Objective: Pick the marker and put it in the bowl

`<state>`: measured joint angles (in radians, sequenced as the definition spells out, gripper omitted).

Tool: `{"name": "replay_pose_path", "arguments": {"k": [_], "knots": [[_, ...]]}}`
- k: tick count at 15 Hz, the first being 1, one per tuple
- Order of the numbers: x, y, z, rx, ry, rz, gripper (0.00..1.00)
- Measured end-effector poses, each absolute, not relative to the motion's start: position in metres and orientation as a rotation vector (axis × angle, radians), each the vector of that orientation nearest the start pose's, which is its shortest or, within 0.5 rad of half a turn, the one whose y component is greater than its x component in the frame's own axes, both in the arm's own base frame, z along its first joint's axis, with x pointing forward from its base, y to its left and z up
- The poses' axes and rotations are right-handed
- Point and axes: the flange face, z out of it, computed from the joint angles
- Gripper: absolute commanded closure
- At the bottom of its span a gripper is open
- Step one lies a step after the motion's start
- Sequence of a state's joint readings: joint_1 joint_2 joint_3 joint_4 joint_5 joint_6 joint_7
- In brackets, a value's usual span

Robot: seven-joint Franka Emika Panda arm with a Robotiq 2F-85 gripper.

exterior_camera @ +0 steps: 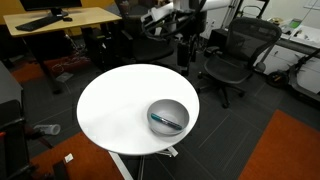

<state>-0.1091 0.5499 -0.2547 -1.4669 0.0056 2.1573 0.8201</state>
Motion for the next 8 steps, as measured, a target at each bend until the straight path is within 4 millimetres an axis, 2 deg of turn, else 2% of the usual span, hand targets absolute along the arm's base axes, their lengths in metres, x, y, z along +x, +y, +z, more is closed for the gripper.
{"name": "replay_pose_path", "arguments": {"k": [4, 8], "knots": [[0.665, -0.211, 0.415, -2.705, 1.678, -0.303, 0.0], [0.651, -0.198, 0.43, -2.706, 1.643, -0.299, 0.0]]}}
